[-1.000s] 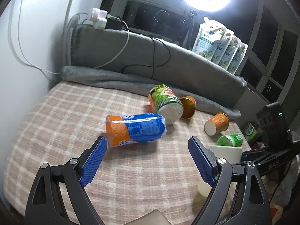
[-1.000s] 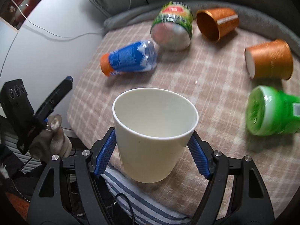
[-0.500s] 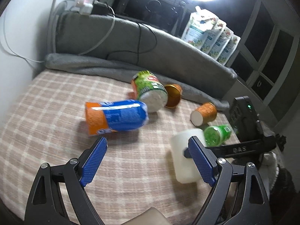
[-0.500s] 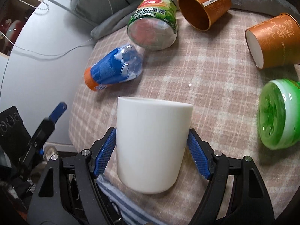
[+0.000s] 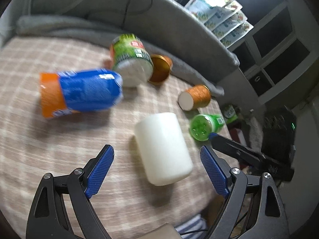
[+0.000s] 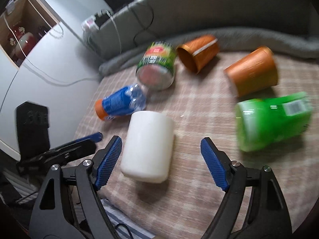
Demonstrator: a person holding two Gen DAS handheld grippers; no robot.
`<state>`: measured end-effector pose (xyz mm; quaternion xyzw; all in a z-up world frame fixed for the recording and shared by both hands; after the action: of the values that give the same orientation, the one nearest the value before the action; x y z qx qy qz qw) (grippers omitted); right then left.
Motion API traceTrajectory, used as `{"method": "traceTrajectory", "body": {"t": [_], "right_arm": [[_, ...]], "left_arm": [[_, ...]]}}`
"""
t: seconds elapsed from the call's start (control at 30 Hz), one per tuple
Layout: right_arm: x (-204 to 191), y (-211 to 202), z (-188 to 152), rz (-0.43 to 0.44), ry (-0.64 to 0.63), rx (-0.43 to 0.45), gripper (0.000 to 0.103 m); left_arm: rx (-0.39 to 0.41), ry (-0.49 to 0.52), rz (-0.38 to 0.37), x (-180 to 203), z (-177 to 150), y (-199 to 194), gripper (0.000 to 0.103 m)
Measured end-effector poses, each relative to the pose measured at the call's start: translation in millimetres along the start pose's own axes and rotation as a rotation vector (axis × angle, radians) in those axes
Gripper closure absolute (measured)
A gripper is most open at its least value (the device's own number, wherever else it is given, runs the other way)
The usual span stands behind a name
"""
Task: Flip cup upright
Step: 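Grasp the white cup with the left gripper while the right gripper releases it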
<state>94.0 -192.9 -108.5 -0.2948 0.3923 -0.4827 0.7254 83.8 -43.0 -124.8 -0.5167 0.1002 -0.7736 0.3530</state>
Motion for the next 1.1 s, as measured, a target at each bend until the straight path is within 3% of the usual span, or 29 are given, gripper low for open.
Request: {"method": "traceTrajectory", "body": {"t": [0.17, 0.4, 0.7, 0.97, 1.1], "right_arm": [[19.3, -28.5, -9.3, -0.061, 0.028, 0.073, 0.019], [51.0, -41.8, -18.5, -0.095, 0.110, 0.095, 0.019], [62.9, -37.4, -23.7, -0.102, 0.143, 0.087, 0.019], [70.7, -36.0, -24.2, -0.111, 0.165, 0.085, 0.019], [74.3, -35.7, -24.6, -0.117, 0.177, 0.082, 0.019]], "left_arm": [[-0.037, -0.101, -0.044, -5.7, 5.3, 18.6, 0.015], [-0.086, -0.225, -0.083, -17.7, 5.4, 41.7, 0.015], [-0.094, -0.242, -0.070, -21.6, 10.4, 53.5, 0.017], [-0.114, -0.228, -0.046, -24.1, 9.8, 60.2, 0.029], [-0.114, -0.213, -0.031, -23.6, 9.4, 59.6, 0.030]]}}
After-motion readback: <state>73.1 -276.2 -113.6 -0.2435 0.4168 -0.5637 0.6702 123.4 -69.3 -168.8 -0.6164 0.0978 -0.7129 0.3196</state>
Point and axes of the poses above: each gripper's, at about its wrist camera, not at the fingertips, and y roughly the way its jaws point, x to its right, z to its top, the point moved 7 cm from there along y, roughly the way its jaws point, and after that the axes turned 13 degrees about -z, right-handed, at the moved point
